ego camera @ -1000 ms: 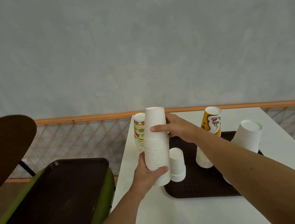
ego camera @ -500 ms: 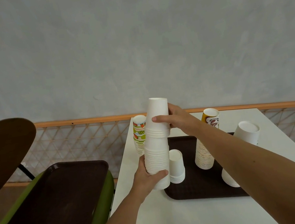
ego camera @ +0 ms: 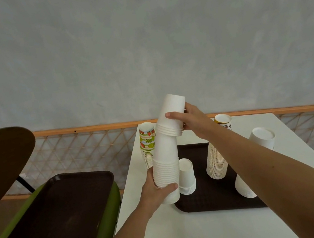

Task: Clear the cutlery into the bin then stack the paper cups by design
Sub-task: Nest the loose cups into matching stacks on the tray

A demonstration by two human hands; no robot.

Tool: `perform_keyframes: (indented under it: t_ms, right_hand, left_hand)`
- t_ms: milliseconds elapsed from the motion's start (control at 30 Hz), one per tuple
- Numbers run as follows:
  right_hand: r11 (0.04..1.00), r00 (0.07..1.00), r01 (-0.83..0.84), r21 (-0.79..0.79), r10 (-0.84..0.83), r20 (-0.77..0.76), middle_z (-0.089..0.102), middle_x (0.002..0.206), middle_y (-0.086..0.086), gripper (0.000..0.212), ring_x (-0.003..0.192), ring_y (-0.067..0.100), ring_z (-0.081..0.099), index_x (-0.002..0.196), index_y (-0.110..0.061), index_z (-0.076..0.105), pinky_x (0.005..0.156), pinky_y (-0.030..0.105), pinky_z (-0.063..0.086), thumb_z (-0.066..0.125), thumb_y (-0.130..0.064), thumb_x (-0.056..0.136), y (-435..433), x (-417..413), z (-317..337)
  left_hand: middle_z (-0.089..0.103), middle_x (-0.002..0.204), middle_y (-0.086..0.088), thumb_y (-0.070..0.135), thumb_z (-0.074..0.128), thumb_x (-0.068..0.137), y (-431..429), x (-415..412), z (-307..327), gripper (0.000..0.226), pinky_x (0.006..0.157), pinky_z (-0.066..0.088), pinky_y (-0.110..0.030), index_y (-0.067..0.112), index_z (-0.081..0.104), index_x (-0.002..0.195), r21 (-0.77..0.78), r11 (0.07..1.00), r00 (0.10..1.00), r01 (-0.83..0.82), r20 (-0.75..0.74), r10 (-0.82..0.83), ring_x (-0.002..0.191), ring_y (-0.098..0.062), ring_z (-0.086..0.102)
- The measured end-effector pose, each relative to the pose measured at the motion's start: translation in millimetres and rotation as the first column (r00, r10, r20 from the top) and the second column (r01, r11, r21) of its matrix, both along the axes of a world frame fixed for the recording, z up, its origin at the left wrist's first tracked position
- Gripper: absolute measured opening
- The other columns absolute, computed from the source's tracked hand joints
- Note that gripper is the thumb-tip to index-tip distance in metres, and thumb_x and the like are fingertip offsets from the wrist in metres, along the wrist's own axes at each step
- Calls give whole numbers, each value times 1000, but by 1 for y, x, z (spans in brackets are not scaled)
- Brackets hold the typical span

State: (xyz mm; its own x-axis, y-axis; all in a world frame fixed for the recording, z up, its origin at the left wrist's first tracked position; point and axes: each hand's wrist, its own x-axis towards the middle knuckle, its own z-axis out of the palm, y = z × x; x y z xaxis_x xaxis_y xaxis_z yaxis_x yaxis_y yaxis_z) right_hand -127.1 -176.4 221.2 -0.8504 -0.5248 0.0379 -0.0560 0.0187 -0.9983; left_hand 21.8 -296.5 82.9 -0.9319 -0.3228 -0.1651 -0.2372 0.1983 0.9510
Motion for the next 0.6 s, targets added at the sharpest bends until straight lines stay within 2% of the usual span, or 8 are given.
perform_keyframes:
  t_ms: [133,233,300,367,467,600]
  right_hand:
    - [997,998,63,-34,-63,7,63,113,4,50,100,20,62,124,-15,51,73,31,54,73,-20,79,5,-6,0]
    - [991,991,130,-34,-130,-3,62,116,6,56,104,23,61,126,-14,49,83,38,55,75,-21,77,9,-12,-5]
    - [985,985,172,-8,-172,-29,61,117,7,59,106,24,60,126,-14,49,89,43,53,77,-22,75,11,-15,-12]
    - [978,978,203,43,-200,-60,60,118,7,62,107,24,58,127,-14,47,90,44,52,78,-23,74,12,-17,-23]
    - [960,969,242,139,-231,-85,57,119,4,66,105,21,56,130,-16,43,83,36,49,78,-26,74,14,-14,-44]
    - [917,964,263,299,-243,-104,53,121,3,70,105,20,51,133,-17,38,85,36,48,76,-28,75,15,-6,-74]
  left_hand:
    - [49,125,3,24,79,72,-2,2,-6,85,101,45,-39,27,26,138,1,1000,1000,-11,24,11,116,-20,48]
    - [50,126,2,23,80,71,-5,4,-12,85,99,45,-39,28,28,138,20,999,999,-26,38,25,117,-21,49]
    - [51,125,2,22,80,71,-8,5,-15,84,94,46,-35,28,28,137,38,999,999,-39,40,37,115,-21,49]
    - [51,123,2,21,79,72,-10,5,-18,82,89,45,-31,28,29,136,52,998,998,-46,43,44,113,-20,50]
    - [52,123,3,23,80,70,-12,3,-17,83,88,45,-32,29,29,135,61,997,998,-57,28,55,113,-20,50]
    - [54,120,6,35,80,56,-14,-3,-11,87,89,47,-32,33,33,129,88,994,998,-69,5,68,112,-18,53]
